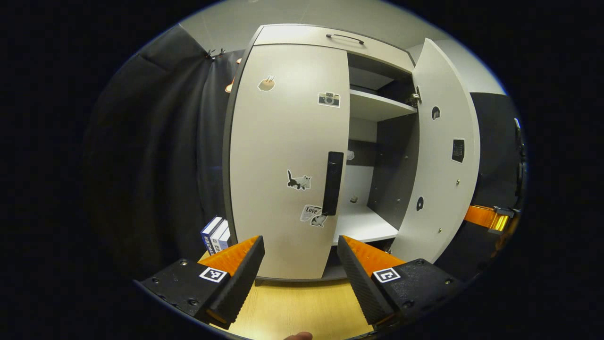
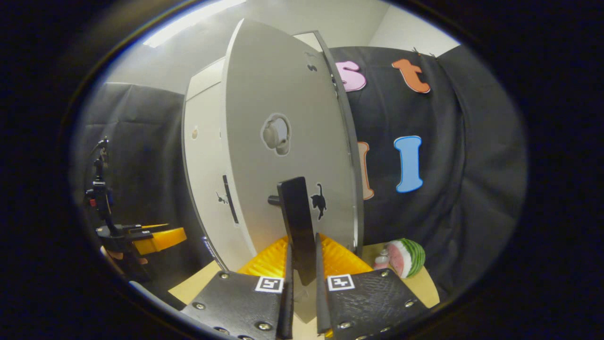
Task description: Open the right door of the double-door shoe cabinet with the right hand, and open the left door with the left hand.
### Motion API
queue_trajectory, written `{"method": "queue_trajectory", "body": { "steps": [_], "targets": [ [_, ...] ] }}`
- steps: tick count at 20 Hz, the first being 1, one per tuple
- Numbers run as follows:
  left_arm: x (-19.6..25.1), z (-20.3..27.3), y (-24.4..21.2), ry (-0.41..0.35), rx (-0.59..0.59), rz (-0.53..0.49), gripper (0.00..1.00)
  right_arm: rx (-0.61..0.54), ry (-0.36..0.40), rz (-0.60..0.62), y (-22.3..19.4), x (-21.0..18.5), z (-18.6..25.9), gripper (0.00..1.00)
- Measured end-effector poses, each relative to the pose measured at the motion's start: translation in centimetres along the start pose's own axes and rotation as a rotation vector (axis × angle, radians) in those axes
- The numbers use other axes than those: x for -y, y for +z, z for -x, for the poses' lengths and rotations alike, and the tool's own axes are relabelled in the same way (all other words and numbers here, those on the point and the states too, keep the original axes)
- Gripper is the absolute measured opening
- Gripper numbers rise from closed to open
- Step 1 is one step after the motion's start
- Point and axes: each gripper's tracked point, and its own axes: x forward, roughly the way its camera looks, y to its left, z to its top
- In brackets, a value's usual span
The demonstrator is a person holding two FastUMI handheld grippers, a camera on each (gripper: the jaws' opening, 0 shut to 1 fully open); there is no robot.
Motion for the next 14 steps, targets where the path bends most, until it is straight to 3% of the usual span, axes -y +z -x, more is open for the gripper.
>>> {"method": "queue_trajectory", "body": {
  "steps": [8, 10, 13, 14],
  "targets": [
    [1.2, -0.6, -0.4, -0.042, -0.014, -0.021, 0.97, -0.016, -0.079, -0.044, -0.9, 2.0, 0.6, 0.19],
    [1.3, -0.7, -0.5, -0.041, -0.018, -0.015, 0.94, -0.006, -0.118, -0.015, -0.6, 3.0, 0.8, 0.19],
    [1.4, -0.9, -0.6, -0.044, -0.022, -0.015, 0.97, -0.003, -0.197, 0.028, -0.2, 5.4, 0.9, 0.19],
    [1.6, -1.0, -0.7, -0.045, -0.024, -0.016, 0.94, 0.004, -0.218, 0.035, 0.0, 6.3, 0.9, 0.24]
  ]
}}
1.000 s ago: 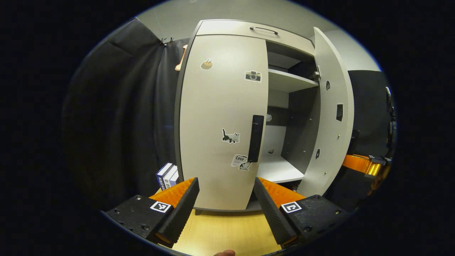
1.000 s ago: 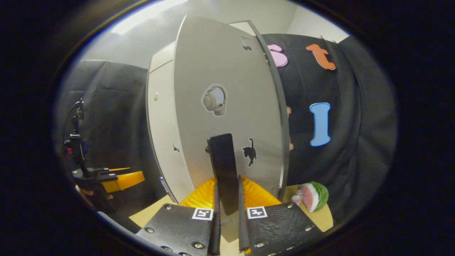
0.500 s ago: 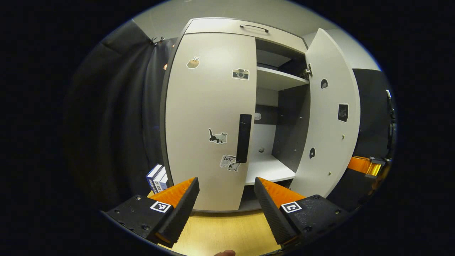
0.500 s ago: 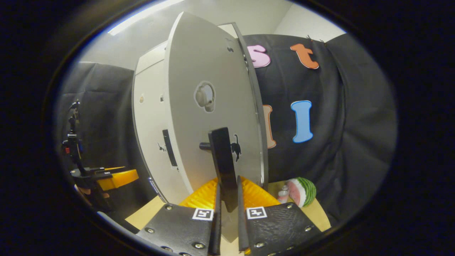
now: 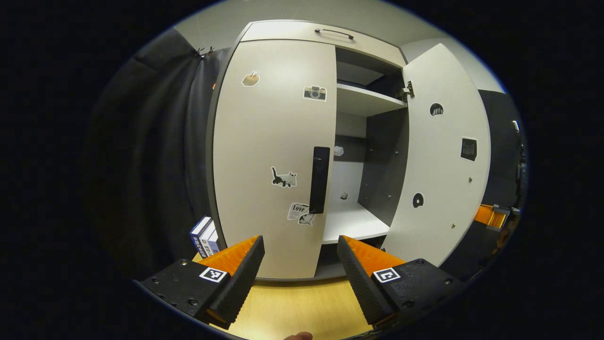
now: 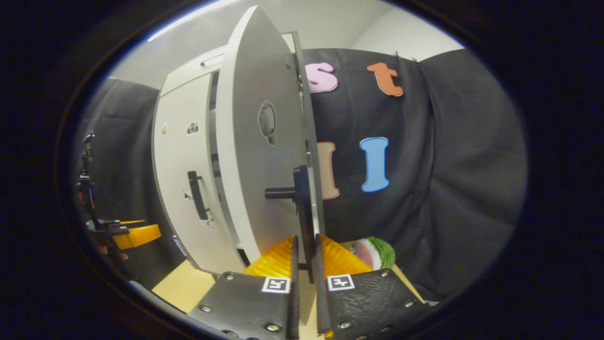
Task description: Open the right door of the double-door shoe cabinet with the right hand, and open the left door with the left hand.
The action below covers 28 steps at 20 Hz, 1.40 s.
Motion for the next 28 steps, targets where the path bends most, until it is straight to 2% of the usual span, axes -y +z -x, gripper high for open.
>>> {"method": "queue_trajectory", "body": {
  "steps": [1, 2, 4, 7, 11, 12, 13, 14, 15, 16, 17, 18, 20, 21, 22, 23, 25, 26, 28],
  "targets": [
    [0.2, -0.1, 0.0, -0.003, -0.002, 0.000, 0.97, 0.002, -0.019, -0.009, 0.1, 0.6, 0.0, 0.13],
    [0.4, -0.4, -0.2, -0.006, -0.005, 0.001, 0.94, 0.004, -0.040, -0.007, 0.2, 1.4, 0.2, 0.07],
    [1.0, -0.7, -0.2, -0.019, -0.009, 0.001, 0.97, 0.013, -0.080, -0.014, 0.5, 3.1, 0.5, 0.06],
    [1.8, -1.3, 0.0, -0.035, -0.011, -0.011, 0.97, 0.015, -0.034, -0.087, 0.4, 2.7, 0.9, 0.06],
    [2.4, -2.0, 0.2, -0.055, -0.009, -0.024, 0.97, 0.006, -0.066, -0.079, -0.4, 3.7, 1.2, 0.06],
    [2.6, -2.1, 0.3, -0.059, -0.007, -0.026, 0.97, 0.009, -0.066, -0.070, -0.3, 3.6, 1.3, 0.18],
    [2.6, -2.3, 0.4, -0.061, -0.005, -0.029, 0.97, 0.018, -0.074, -0.058, -0.1, 3.8, 1.3, 0.13],
    [2.5, -2.5, 0.5, -0.061, -0.004, -0.032, 0.97, 0.028, -0.089, -0.044, 0.2, 4.0, 1.6, 0.21],
    [2.3, -2.9, 0.8, -0.062, 0.001, -0.034, 0.97, 0.041, -0.095, -0.030, 0.5, 4.1, 1.7, 0.21],
    [2.2, -3.3, 1.0, -0.062, 0.005, -0.034, 0.97, 0.052, -0.106, -0.017, 1.0, 4.2, 2.1, 0.28],
    [2.2, -3.7, 1.3, -0.064, 0.010, -0.034, 0.97, 0.056, -0.115, -0.008, 1.2, 4.5, 2.3, 0.29],
    [2.2, -4.1, 1.6, -0.065, 0.016, -0.035, 0.97, 0.057, -0.130, 0.003, 1.2, 4.7, 2.7, 0.37],
    [2.0, -5.2, 2.1, -0.067, 0.021, -0.039, 0.97, 0.062, -0.174, 0.036, 1.3, 5.3, 3.3, 0.26],
    [2.1, -5.8, 2.4, -0.072, 0.026, -0.041, 0.97, 0.067, -0.196, 0.048, 1.3, 6.0, 4.0, 0.26],
    [2.2, -6.4, 2.6, -0.075, 0.029, -0.045, 0.97, 0.069, -0.218, 0.055, 1.3, 6.6, 4.7, 0.38],
    [2.2, -7.1, 2.9, -0.076, 0.033, -0.050, 0.97, 0.066, -0.239, 0.058, 1.2, 7.0, 5.4, 0.38],
    [2.1, -8.6, 3.4, -0.072, 0.042, -0.061, 0.97, 0.054, -0.285, 0.064, 0.7, 8.2, 6.4, 0.27],
    [2.2, -9.4, 3.8, -0.072, 0.047, -0.066, 0.97, 0.048, -0.307, 0.066, 0.4, 8.8, 7.1, 0.34],
    [2.1, -10.8, 4.5, -0.064, 0.061, -0.080, 0.97, 0.038, -0.357, 0.071, 0.0, 9.9, 8.5, 0.34]
  ]
}}
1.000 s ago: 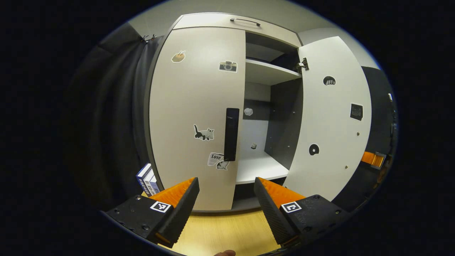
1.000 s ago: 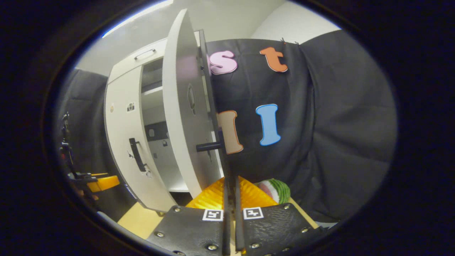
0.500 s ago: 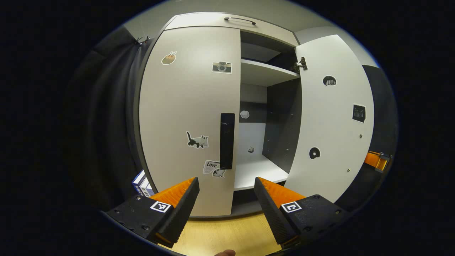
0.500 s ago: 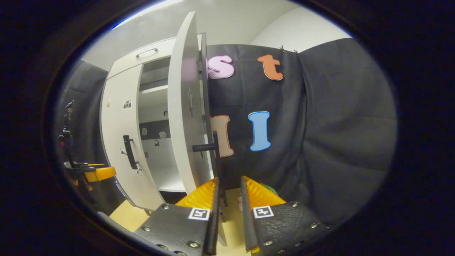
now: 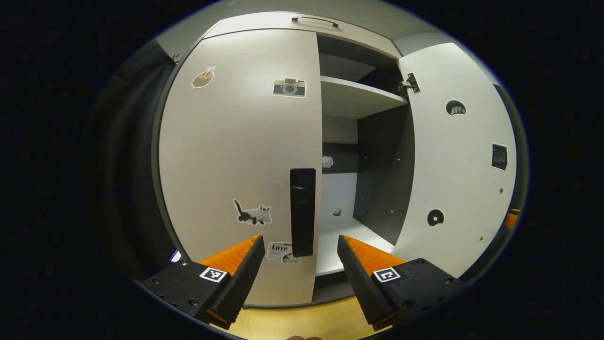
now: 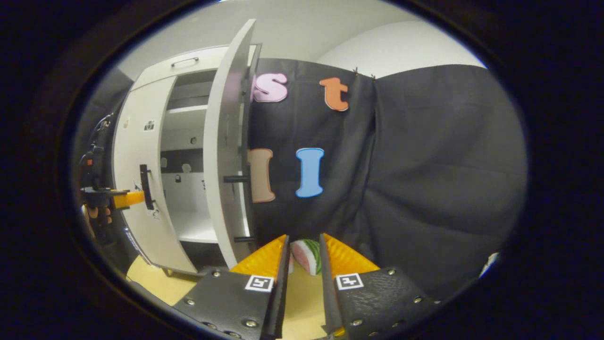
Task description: Open the right door of the double-door shoe cabinet with the right hand, and open the left door with the left hand.
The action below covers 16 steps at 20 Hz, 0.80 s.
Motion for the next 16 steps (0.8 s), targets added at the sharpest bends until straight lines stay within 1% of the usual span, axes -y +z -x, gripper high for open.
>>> {"method": "queue_trajectory", "body": {
  "steps": [4, 7, 9, 11, 12, 13, 14, 16],
  "targets": [
    [-0.6, -2.2, 0.8, 0.020, 0.024, -0.015, 0.97, -0.038, -0.083, -0.001, -1.2, 2.5, 1.3, 0.34],
    [-0.8, -3.5, 0.8, 0.037, 0.021, -0.024, 0.96, -0.058, -0.109, -0.017, -1.9, 3.2, 1.7, 0.35],
    [-0.9, -4.2, 0.7, 0.048, 0.016, -0.034, 0.95, -0.064, -0.122, -0.006, -2.1, 3.5, 2.0, 0.35],
    [-1.1, -4.8, 0.6, 0.069, 0.011, -0.048, 0.88, -0.074, -0.133, 0.013, -2.5, 3.8, 2.1, 0.35],
    [-1.1, -5.0, 0.6, 0.077, 0.009, -0.051, 0.82, -0.082, -0.138, 0.022, -2.6, 4.0, 2.2, 0.35],
    [-1.4, -5.1, 0.5, 0.093, 0.006, -0.052, 0.81, -0.090, -0.141, 0.031, -2.9, 4.0, 2.2, 0.35],
    [-1.6, -5.2, 0.4, 0.105, 0.002, -0.052, 0.75, -0.096, -0.144, 0.038, -3.1, 4.1, 2.1, 0.35],
    [-1.5, -5.4, 0.5, 0.112, 0.009, -0.050, 0.70, -0.107, -0.144, 0.047, -3.5, 4.2, 2.0, 0.35]
  ]
}}
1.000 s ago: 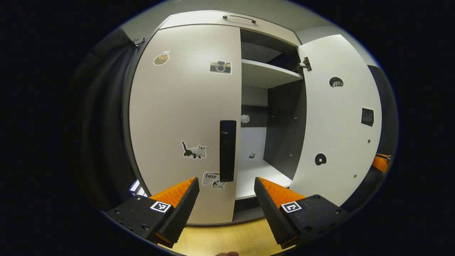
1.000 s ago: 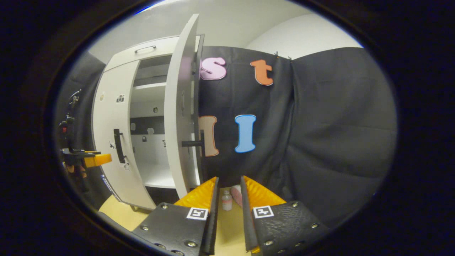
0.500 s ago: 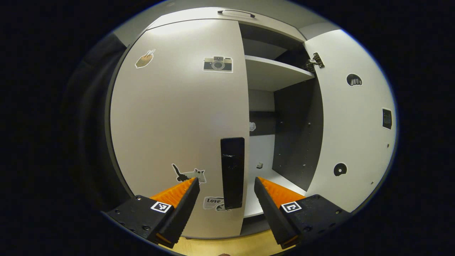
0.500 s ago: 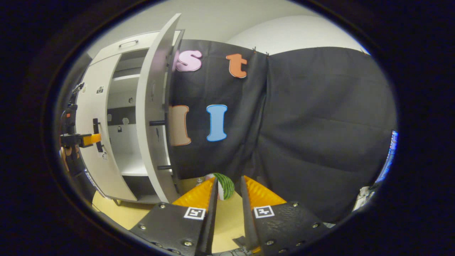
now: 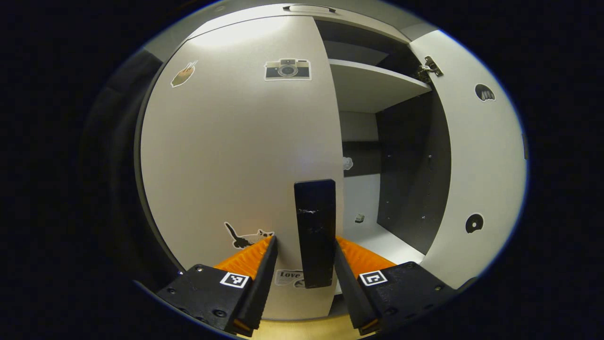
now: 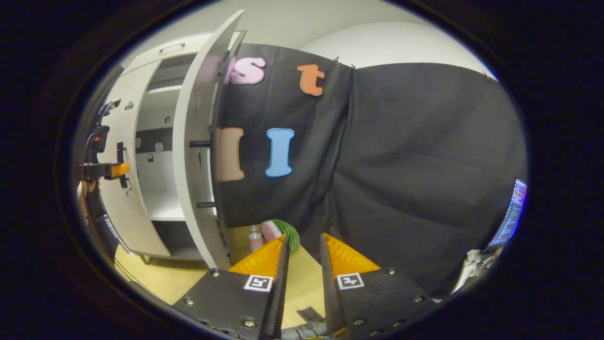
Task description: Open the right door of the double-door shoe cabinet with the right hand, and open the left door with the left hand.
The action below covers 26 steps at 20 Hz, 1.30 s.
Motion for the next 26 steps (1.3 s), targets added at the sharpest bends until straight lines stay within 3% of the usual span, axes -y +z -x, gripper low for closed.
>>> {"method": "queue_trajectory", "body": {
  "steps": [3, 5, 6, 7, 13, 17, 26],
  "targets": [
    [0.5, -0.3, -0.1, 0.002, -0.003, 0.003, 0.69, -0.009, 0.009, 0.006, -0.4, -0.2, -0.2, 0.35],
    [1.2, -0.2, -0.2, -0.010, -0.005, 0.015, 0.53, -0.010, 0.018, 0.015, -0.4, -0.5, -0.3, 0.35],
    [1.2, -0.3, -0.2, 0.000, -0.004, 0.011, 0.39, -0.011, 0.022, 0.023, -0.4, -0.7, -0.4, 0.35],
    [1.2, -0.3, -0.2, 0.007, -0.005, 0.010, 0.36, -0.013, 0.025, 0.032, -0.6, -0.7, -0.5, 0.35],
    [1.2, -0.3, -0.2, -0.005, -0.008, 0.027, 0.29, -0.025, 0.048, 0.069, -1.2, -1.2, -0.2, 0.31],
    [1.2, 0.0, -0.3, -0.018, -0.017, 0.038, 0.25, -0.019, 0.061, 0.053, -1.1, -1.1, 0.2, 0.35],
    [1.2, 2.4, -0.6, -0.072, -0.021, 0.053, 0.24, -0.005, 0.087, -0.005, -0.5, -1.5, 1.4, 0.32]
  ]
}}
